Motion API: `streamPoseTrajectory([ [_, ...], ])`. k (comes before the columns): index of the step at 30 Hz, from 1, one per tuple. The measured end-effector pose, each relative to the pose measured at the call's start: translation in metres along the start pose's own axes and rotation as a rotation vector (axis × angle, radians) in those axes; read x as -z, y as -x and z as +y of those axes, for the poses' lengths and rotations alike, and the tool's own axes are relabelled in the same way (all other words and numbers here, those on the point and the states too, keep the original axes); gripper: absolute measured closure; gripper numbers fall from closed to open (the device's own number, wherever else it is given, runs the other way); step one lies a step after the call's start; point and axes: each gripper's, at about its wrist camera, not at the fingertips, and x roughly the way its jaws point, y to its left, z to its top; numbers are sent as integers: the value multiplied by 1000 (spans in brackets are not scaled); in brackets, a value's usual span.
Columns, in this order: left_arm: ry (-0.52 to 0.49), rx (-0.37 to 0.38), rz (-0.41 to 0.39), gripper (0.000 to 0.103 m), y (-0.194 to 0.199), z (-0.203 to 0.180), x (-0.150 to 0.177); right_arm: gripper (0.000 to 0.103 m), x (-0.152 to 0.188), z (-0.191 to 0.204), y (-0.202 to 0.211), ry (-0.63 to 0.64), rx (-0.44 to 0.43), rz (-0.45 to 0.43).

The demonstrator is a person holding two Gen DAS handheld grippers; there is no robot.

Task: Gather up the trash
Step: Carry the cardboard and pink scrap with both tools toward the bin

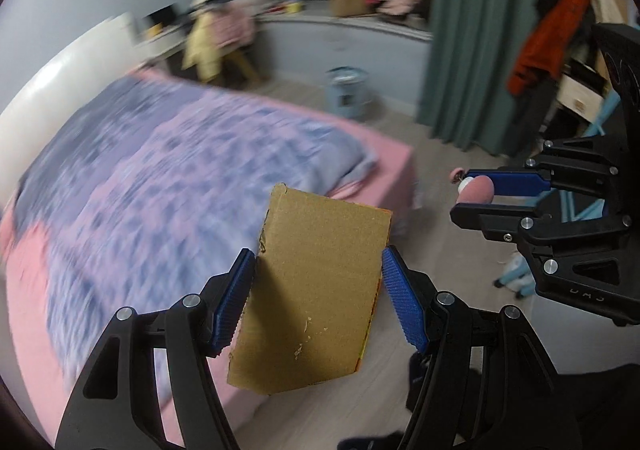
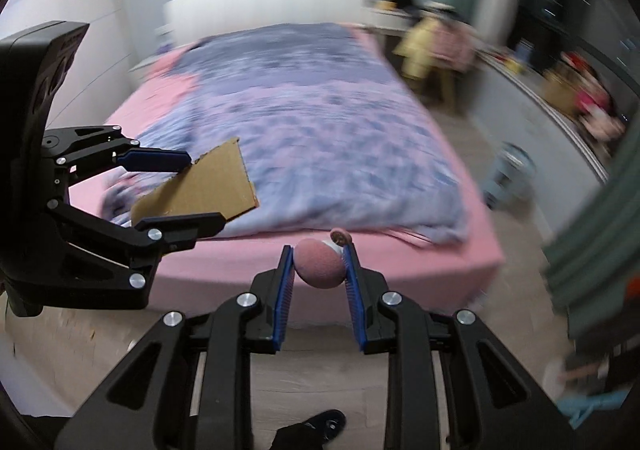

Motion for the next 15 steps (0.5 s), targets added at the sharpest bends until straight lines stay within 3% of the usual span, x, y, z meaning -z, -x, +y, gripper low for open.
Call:
streamPoseTrajectory([
  [8, -127, 178, -3, 40, -92, -127, -122, 78, 14, -174, 29, -200, 218, 10],
  [15, -278, 290, -14, 40, -164, -212, -222, 78, 17, -281, 27, -342, 341, 4],
])
